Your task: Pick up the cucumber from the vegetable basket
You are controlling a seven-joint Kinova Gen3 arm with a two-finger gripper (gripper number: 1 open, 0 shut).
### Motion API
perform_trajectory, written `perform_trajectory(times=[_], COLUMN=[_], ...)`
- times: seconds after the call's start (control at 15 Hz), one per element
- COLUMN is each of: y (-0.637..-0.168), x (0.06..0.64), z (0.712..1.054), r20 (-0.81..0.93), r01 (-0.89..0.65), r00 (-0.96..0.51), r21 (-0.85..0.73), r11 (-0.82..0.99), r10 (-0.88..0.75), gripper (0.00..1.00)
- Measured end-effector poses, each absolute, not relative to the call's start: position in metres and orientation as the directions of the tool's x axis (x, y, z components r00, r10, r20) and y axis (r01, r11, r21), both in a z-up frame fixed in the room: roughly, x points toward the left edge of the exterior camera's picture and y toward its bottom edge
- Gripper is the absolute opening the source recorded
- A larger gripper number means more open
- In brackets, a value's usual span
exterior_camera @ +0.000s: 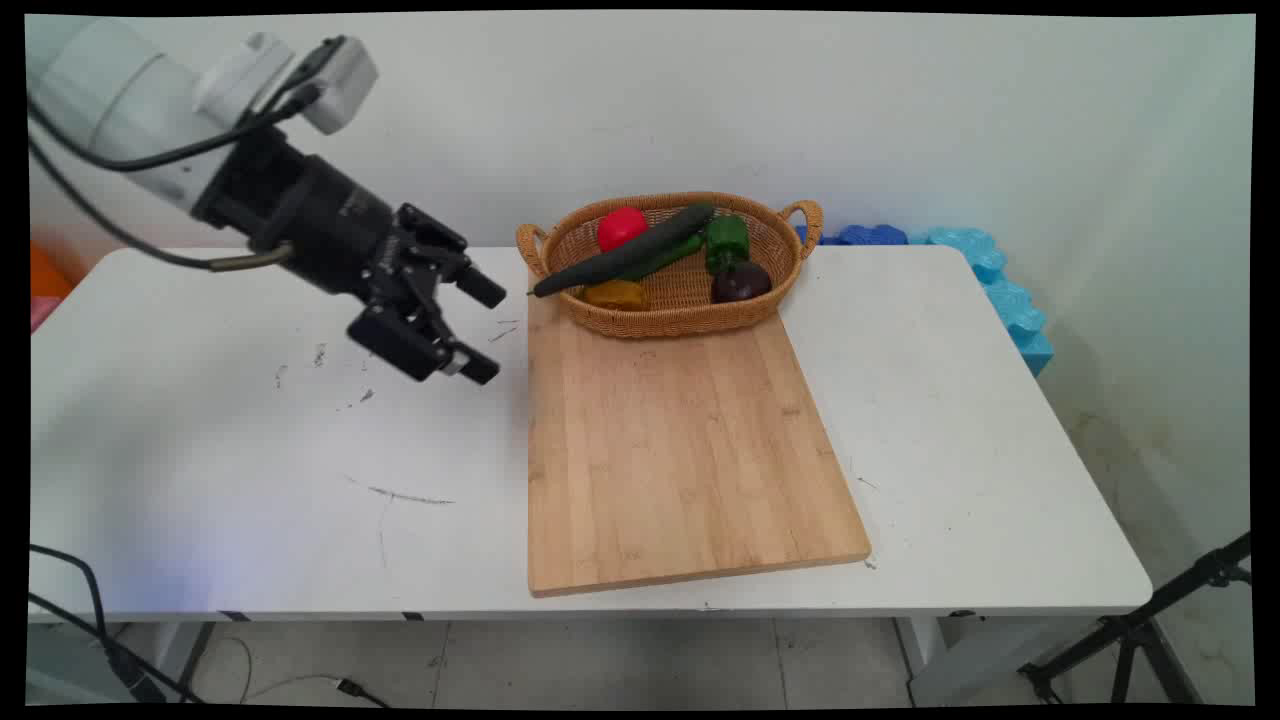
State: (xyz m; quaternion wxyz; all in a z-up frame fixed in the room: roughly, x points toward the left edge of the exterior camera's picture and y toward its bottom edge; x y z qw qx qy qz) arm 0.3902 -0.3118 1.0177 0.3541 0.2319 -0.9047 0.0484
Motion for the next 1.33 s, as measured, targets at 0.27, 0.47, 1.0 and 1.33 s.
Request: perform_trajectory(times=[0.27,0.47,1.0,1.33], y=[-0.352,-0.390,-0.484,-0.534], x=[0.371,0.359,0.339,0.331], z=[1.017,1.014,0.986,0.956], r20=[0.653,0.640,0.598,0.581], r01=[-0.500,-0.554,-0.706,-0.796], r00=[-0.638,-0.632,-0.585,-0.520], r21=[0.052,0.022,-0.041,-0.063], r11=[0.865,0.832,0.707,0.603], r10=[-0.408,-0.437,-0.549,-0.626], gripper=[1.00,1.00,1.00,1.00])
